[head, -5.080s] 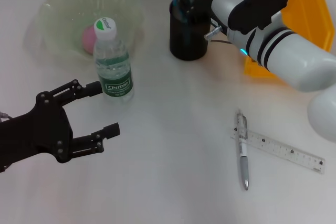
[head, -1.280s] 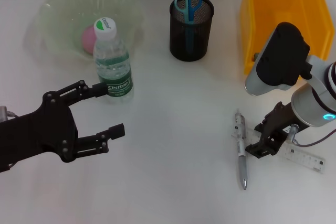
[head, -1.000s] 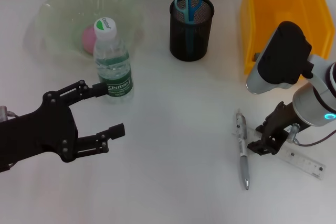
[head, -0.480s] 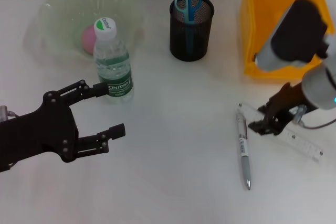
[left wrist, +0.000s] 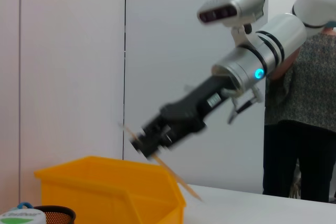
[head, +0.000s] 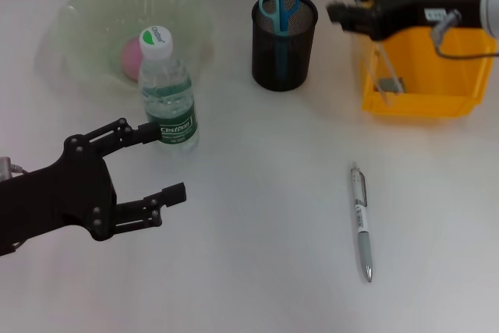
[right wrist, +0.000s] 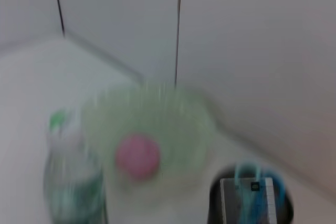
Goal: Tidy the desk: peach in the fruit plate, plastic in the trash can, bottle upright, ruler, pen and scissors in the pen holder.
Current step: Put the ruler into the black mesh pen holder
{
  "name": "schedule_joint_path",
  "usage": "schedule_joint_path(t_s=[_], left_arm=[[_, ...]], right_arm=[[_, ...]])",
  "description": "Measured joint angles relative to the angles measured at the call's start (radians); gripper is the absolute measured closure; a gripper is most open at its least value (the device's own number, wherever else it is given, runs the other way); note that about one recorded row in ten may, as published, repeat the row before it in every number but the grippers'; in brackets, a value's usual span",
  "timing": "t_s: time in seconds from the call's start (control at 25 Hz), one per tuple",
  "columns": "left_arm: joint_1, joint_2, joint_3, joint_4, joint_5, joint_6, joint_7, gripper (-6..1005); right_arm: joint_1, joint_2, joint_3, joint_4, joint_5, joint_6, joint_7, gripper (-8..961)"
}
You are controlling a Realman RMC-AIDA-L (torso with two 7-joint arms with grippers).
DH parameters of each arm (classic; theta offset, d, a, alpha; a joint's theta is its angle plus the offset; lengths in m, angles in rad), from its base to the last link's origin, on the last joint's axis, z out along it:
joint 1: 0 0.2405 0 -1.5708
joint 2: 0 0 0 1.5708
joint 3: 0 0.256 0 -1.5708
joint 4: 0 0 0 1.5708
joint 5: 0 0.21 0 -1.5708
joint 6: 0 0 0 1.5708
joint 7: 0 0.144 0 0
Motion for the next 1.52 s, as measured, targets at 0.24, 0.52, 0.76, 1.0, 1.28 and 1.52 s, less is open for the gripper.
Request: schedule_joint_path(t_s=[0.24, 0.52, 0.76, 1.0, 1.28, 1.52], left_arm=[[-0.002, 0.000, 0.000, 0.000, 0.000, 0.000, 0.000, 152], [-0.005, 0.001, 0.000, -0.011, 0.000, 0.002, 0.000, 152], [-0.008, 0.001, 0.002, -0.012, 0.002, 0.000, 0.000, 152], [-0.008, 0.001, 0.000, -0.013, 0.005, 0.000, 0.000, 151], [-0.008, 0.001, 0.000, -0.015, 0.008, 0.001, -0.001, 151], [-0.009, 0.001, 0.000, -0.015, 0.008, -0.001, -0.001, 151]], right_arm=[[0.035, 0.002, -0.014, 0.250, 0.445, 0.302, -0.378, 572], [0.139, 0.006, -0.044, 0.563, 1.001, 0.464, -0.998, 572], [0.222, 0.006, -0.044, 0.764, 1.275, 0.476, -1.292, 573], [0.293, 0.007, -0.066, 0.907, 1.409, 0.469, -1.437, 573], [0.344, 0.008, -0.095, 1.003, 1.426, 0.467, -1.456, 572], [0.371, 0.008, -0.095, 1.074, 1.436, 0.468, -1.458, 572]])
